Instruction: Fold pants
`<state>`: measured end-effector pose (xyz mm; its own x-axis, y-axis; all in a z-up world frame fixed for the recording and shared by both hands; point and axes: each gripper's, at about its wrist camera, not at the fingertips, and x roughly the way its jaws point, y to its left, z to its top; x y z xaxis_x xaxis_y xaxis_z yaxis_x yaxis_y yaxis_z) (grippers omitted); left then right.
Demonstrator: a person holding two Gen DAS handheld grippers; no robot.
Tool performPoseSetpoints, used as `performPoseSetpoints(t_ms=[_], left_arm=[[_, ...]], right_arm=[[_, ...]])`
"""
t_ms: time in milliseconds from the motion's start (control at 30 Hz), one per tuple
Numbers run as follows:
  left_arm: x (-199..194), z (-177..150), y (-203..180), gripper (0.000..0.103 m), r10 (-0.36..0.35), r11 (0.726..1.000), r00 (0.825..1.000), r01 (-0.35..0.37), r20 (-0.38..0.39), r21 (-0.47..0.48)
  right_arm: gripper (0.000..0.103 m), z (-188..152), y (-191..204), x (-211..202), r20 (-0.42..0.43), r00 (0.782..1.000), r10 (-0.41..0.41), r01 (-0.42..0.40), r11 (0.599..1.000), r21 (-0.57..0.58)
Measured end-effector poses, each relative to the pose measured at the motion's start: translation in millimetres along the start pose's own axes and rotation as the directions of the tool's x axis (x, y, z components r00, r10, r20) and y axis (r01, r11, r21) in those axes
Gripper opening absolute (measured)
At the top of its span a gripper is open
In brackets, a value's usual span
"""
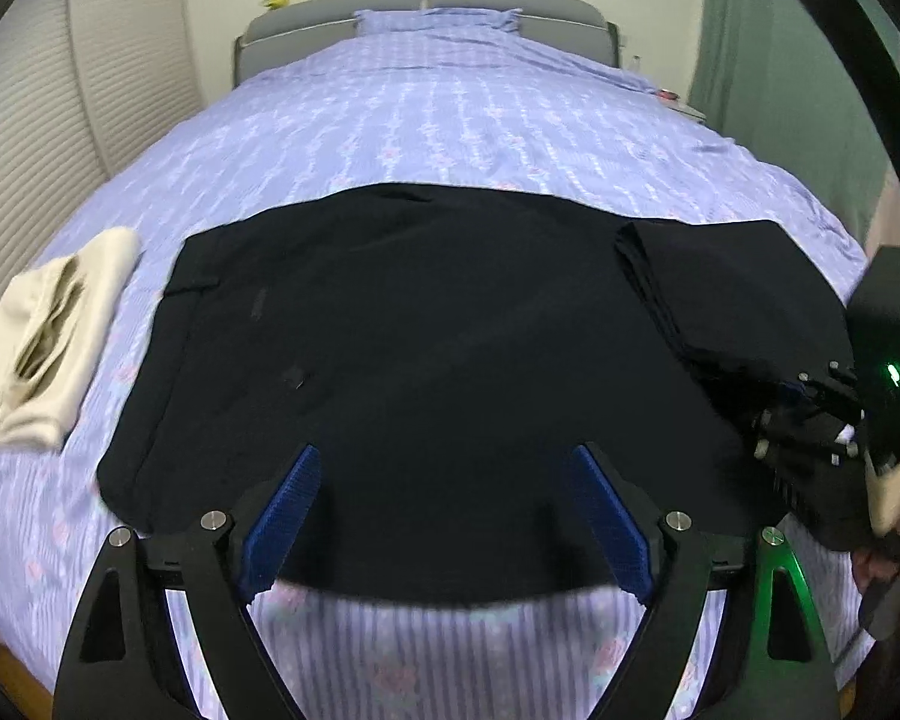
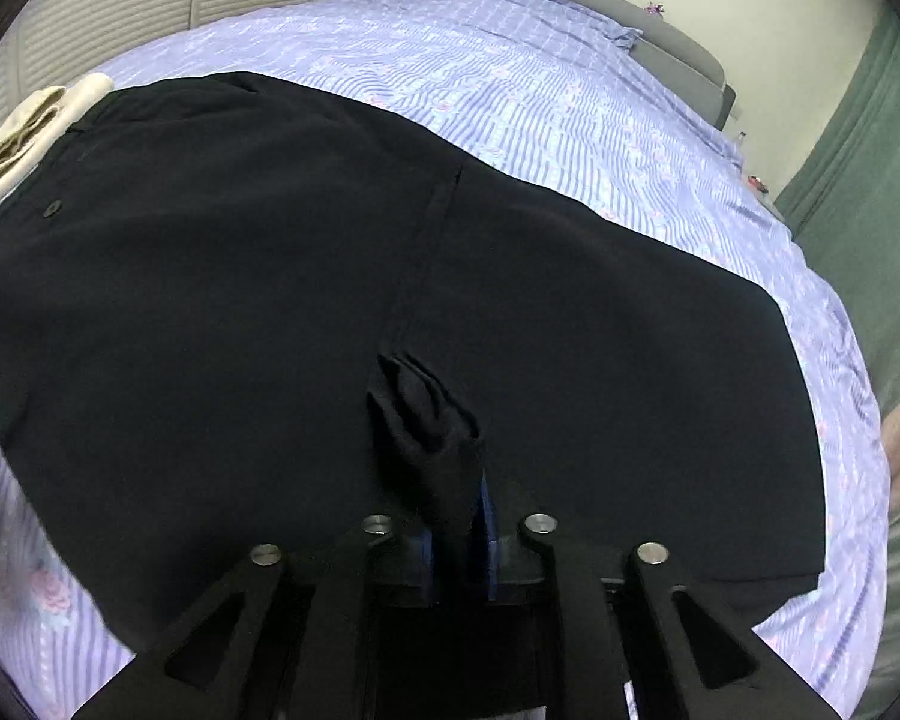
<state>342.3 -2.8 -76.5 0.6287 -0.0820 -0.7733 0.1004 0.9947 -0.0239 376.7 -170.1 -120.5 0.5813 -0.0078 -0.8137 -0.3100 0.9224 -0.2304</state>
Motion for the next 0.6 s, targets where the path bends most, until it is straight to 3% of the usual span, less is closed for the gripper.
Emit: performPoseSetpoints(t_ms=[67, 133, 200, 267, 367, 467, 600], left_arm=[[6.5, 12.2, -0.3, 0.086, -0.071, 0.997, 0.997, 0.071, -0.009, 0.004], [11.8, 23.5, -2.7, 0.086, -0.133, 0.991, 0.991, 0.133, -0.015, 0.008], [19.0, 37.9, -9.7, 0.086, -0.208, 0.978, 0.978, 0.209, -0.024, 0.023], [28.8, 51.3, -20.8, 0.086, -0.297, 0.954, 0.954, 0.298, -0.029, 0.038], [53.1, 69.5, -41.5, 0.086, -0.403, 0.914, 0.912, 0.405, -0.074, 0.025], [81.3, 79.6, -64.3, 0.085, -0.463, 0.885, 0.878, 0.465, -0.124, -0.018], [113.9, 86.3, -80.7, 0.084, -0.474, 0.880, 0.867, 0.466, -0.155, -0.087]], right_arm=[[0.037, -6.1, 0.1, -12.0, 0.030, 0.998, 0.061, -0.061, 0.998, 0.020], [0.058, -16.9, -1.9, -33.2, 0.085, 0.981, 0.176, -0.181, 0.981, 0.063], [0.061, -27.8, -5.9, -52.1, 0.149, 0.963, 0.225, -0.241, 0.965, 0.103], [0.061, -39.9, -9.8, -69.5, 0.213, 0.958, 0.193, -0.222, 0.967, 0.125], [0.061, -49.5, -21.6, -73.3, 0.244, 0.970, 0.015, -0.056, 0.985, 0.162], [0.061, -55.5, -43.4, -63.6, 0.228, 0.970, -0.084, 0.028, 0.971, 0.238], [0.061, -62.4, -66.0, -44.5, 0.208, 0.978, -0.012, -0.059, 0.941, 0.332]])
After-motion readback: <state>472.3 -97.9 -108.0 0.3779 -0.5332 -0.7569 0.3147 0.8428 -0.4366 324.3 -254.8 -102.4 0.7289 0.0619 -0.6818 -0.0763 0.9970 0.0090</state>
